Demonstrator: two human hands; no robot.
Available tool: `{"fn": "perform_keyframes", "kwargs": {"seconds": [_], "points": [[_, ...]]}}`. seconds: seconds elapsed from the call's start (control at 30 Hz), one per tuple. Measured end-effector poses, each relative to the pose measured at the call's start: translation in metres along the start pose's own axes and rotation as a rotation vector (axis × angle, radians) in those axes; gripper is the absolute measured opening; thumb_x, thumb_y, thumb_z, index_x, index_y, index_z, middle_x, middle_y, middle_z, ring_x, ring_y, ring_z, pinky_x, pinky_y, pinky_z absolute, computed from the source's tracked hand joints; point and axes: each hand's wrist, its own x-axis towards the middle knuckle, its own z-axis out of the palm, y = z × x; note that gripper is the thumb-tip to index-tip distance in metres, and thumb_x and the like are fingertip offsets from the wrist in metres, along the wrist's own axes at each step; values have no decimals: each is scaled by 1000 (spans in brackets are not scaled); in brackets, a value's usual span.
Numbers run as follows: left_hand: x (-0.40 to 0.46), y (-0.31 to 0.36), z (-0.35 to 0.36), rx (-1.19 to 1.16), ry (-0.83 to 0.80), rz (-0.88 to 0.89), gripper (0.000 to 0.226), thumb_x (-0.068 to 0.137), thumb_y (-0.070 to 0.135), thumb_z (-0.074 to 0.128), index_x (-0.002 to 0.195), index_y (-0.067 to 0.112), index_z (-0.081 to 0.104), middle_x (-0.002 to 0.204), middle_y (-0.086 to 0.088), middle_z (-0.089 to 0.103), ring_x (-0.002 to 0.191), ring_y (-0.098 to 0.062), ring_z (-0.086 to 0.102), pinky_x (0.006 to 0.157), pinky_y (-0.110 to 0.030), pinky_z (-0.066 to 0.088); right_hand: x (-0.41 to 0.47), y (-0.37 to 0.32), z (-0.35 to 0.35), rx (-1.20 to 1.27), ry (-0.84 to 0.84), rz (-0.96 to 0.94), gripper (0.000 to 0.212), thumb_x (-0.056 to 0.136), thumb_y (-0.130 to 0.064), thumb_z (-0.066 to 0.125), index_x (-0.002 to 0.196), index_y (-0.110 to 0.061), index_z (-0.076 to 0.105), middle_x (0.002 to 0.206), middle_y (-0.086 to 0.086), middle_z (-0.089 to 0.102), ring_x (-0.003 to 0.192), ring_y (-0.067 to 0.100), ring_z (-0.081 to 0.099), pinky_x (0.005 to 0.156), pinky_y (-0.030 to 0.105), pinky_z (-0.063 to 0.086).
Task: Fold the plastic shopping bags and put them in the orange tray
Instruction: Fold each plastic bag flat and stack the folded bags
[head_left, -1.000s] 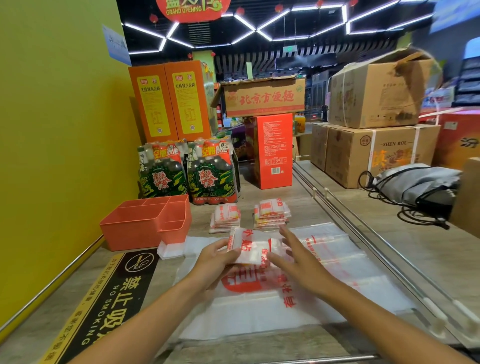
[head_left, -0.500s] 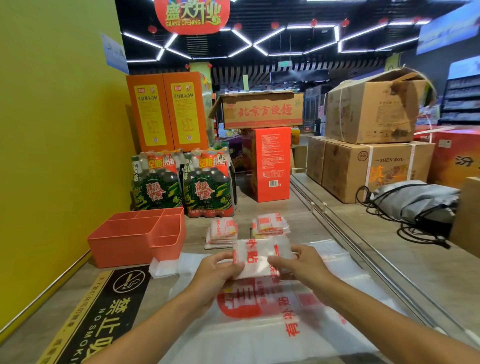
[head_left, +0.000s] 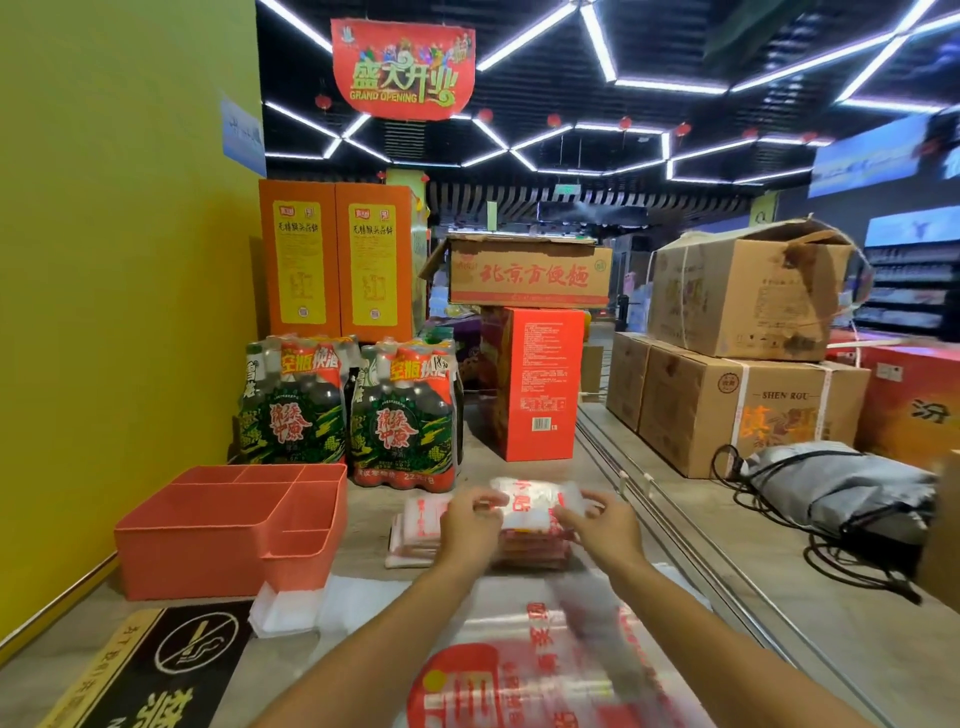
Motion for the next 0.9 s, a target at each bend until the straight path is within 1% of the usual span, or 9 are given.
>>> {"fn": "perform_keyframes", "kwargs": {"seconds": [0.1,0.2,0.33,0.47,0.53,0.63,0.73,0.8,0.9], "points": [[19,-3,16,3,-5,-29,35,97,-1,50,93,26,71,118,-8,64,101,-25,64,81,-39,61,20,4,0,-86,30,-63,53,85,-12,79,134,-12,58,124,12,67,99,20,68,67,25,60],[33,-7,25,110,11,28,30,99,1,52,112,18,72,119,-1,59,102,-20,60,74,-25,57,34,11,1,-138,59,-103,52,86,-12,78,135,-12,59,128,12,64,99,20,66,64,22,59],[43,-20,29,288,30,118,26,100,4,54,119,10,70,134,0,48,110,-14,50,94,-25,50,46,24,7,-252,34,-112,36,91,-11,73,126,-7,66,124,14,67,90,15,64,53,8,48],[40,-36,30,435,0,167,31,102,5,49,130,5,63,126,8,43,116,-12,47,86,-12,37,49,38,11,-336,-23,-110,29,95,-14,68,122,-7,68,120,11,70,79,3,61,54,8,49],[37,-41,30,509,-41,224,35,102,9,49,136,8,59,135,6,45,127,-13,43,98,-16,34,49,42,12,-357,-20,-130,27,96,-16,67,122,-10,68,126,8,67,87,6,64,60,14,54],[38,-47,28,633,-142,322,42,104,18,45,146,14,49,158,4,33,147,-16,25,118,-28,19,52,44,12,-410,0,-177,28,99,-19,63,125,-11,68,147,1,51,124,18,56,67,8,48],[41,-52,27,742,-248,393,50,108,28,36,157,20,31,167,6,16,154,-12,7,122,-27,5,56,45,12,-477,-36,-219,32,104,-25,52,129,-11,66,156,1,43,138,19,44,104,23,43],[44,-54,26,788,-275,417,52,109,30,32,159,21,24,168,5,14,154,-11,2,120,-25,2,57,45,12,-496,-71,-214,35,106,-26,47,132,-12,64,157,3,41,141,21,41,115,37,37],[50,-51,24,837,-320,443,51,109,27,34,159,19,25,167,3,17,155,-16,5,122,-29,3,60,47,9,-500,-137,-193,34,107,-24,43,133,-12,62,141,7,57,118,16,55,101,28,44]]}}
